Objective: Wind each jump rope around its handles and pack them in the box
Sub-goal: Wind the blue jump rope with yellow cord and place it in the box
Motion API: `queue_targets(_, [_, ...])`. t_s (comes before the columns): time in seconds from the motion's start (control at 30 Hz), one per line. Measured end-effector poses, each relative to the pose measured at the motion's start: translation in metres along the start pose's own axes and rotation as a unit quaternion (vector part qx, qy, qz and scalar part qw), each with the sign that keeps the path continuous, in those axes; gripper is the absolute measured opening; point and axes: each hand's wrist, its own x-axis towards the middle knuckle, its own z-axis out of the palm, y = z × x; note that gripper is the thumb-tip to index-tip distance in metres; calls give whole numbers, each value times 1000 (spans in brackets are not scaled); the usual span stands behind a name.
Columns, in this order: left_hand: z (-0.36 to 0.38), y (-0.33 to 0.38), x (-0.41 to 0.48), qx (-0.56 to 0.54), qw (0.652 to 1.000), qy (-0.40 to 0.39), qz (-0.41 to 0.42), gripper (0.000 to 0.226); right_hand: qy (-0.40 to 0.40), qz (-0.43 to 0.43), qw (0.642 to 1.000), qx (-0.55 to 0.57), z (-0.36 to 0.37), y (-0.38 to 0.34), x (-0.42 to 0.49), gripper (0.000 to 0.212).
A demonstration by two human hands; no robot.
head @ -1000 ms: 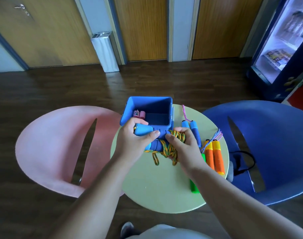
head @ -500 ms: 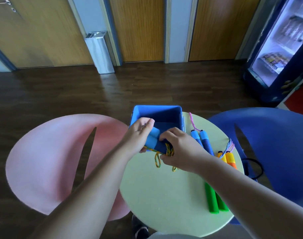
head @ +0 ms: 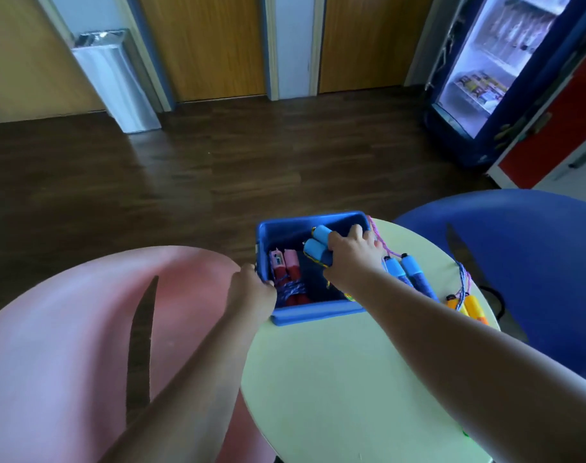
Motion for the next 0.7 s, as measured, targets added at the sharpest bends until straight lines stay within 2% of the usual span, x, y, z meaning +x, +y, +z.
queue_targets(0.2, [-6, -16, 14, -100, 993, -61, -30, 53, -86, 103, 986, 95, 40, -15, 32, 44])
queue_targets(0.37, [-5, -22, 10, -128, 989, -64, -31, 53, -115, 127, 980, 101, 64, -13, 44, 46])
queue_targets(0.47, [-5, -28, 13, -155, 984, -74, -39, 59, -150, 93, 979, 106, 57, -5, 52, 52])
queue_targets(0.53, [-6, -29, 16, -172, 981, -81, -40, 58, -194, 60, 974, 102, 47, 4, 54, 50])
queue_targets(0.6, [-6, -30, 18, -179, 980, -83, -37, 57, -241, 26, 966, 86, 40, 15, 50, 58])
queue_targets(0.7, [-5, -31, 17, -200, 975, -90, -47, 60, -241, -15, 970, 44, 37, 19, 40, 65])
